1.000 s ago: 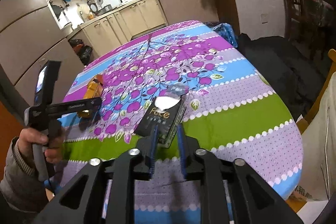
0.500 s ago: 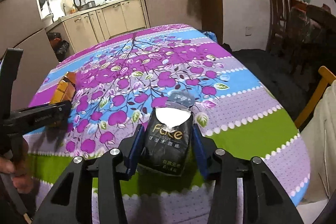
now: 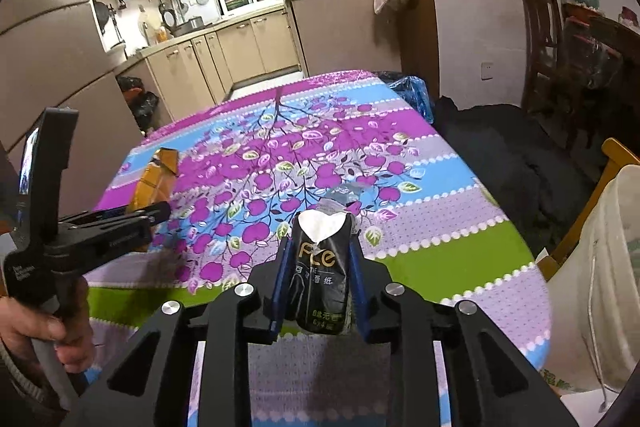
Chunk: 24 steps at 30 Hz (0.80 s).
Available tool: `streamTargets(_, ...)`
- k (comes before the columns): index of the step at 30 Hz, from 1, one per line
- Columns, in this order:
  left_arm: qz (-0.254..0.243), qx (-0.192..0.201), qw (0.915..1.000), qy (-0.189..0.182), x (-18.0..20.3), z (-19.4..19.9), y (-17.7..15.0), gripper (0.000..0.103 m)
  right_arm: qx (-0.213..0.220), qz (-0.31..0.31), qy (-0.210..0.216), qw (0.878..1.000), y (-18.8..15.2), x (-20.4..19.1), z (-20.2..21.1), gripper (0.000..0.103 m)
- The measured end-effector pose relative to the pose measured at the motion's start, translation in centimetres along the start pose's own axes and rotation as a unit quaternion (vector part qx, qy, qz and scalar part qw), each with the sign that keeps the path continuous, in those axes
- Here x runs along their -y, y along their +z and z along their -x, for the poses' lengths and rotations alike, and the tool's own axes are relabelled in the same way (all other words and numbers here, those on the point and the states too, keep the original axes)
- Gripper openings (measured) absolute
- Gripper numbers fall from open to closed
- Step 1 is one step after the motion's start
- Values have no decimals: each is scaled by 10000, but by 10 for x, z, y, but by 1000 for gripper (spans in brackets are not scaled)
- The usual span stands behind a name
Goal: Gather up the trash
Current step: 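Carry the snack bag and tissue pack over the white bucket with both tools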
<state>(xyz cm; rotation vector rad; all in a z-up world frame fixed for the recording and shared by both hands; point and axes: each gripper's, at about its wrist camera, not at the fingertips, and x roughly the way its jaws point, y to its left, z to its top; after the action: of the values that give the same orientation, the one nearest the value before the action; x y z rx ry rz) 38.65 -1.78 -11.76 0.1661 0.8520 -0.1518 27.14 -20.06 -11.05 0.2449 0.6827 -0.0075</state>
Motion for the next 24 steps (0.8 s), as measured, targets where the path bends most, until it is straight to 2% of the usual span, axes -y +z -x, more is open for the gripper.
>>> streamTargets(8,-709,381,9966,-152,73,32,11,42,383,-288,-157,9987,16,51,63,27)
streamTargets(14,-1320,715,9878,-419,147,58,23,42,672,-565,-516,9948,22,108,116,27)
streamTargets(19,-1821,1035,9746,-788,223,83,32,42,898,-787,-994,9879,25,163,163,27)
streamTargets(24,-2441,1253,9541,-1198,306,104,26,42,892,-1006,-1697,9763,22,229,209,27)
